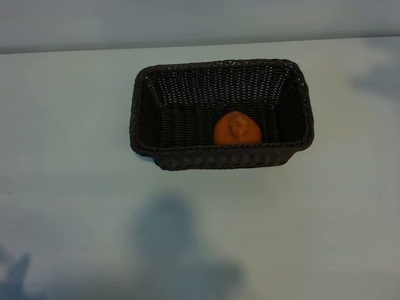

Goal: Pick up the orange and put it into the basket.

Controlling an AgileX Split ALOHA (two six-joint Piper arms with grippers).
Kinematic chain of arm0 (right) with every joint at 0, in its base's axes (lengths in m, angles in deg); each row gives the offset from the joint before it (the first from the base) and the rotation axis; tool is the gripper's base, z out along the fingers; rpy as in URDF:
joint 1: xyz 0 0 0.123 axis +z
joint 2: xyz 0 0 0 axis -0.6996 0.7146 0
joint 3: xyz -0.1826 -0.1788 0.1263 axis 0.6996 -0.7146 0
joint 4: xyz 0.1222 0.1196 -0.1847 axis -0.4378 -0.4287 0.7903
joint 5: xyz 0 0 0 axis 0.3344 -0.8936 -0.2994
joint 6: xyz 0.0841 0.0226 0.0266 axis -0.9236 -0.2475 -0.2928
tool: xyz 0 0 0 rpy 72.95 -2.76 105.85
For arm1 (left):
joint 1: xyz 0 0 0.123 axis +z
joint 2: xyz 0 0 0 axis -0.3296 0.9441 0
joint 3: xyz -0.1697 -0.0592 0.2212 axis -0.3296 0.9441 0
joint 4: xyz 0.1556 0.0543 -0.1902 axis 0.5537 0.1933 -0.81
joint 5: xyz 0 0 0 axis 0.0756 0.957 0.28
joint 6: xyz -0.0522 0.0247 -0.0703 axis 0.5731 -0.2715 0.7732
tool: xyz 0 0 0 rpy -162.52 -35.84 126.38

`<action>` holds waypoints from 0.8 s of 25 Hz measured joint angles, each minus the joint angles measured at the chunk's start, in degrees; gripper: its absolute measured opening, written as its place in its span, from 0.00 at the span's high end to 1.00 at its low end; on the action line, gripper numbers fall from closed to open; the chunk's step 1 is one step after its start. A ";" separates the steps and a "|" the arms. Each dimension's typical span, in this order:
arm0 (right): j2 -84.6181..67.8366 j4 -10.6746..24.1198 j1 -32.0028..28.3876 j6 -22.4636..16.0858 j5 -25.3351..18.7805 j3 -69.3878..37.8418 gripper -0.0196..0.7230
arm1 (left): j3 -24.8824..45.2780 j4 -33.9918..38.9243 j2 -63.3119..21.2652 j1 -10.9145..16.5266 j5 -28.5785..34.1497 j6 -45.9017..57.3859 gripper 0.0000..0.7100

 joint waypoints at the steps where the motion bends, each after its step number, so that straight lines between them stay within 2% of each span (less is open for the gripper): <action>1: -3.36 0.00 0.00 0.00 0.00 -1.57 0.30 | 0.00 0.00 0.00 0.00 0.00 0.00 0.34; 7: -20.34 0.06 0.00 0.34 2.68 -11.04 0.30 | 0.00 0.00 0.00 0.00 0.00 0.00 0.34; 11: -28.76 1.65 0.00 0.34 3.30 -18.50 0.30 | 0.00 0.00 0.00 0.00 0.00 0.00 0.34; 14: -33.79 3.04 0.00 0.34 4.38 -23.78 0.30 | 0.00 0.00 0.00 0.00 0.00 0.00 0.34; 20: -41.27 2.98 1.95 0.34 7.18 -33.50 0.30 | 0.00 0.00 0.00 0.00 0.00 0.00 0.34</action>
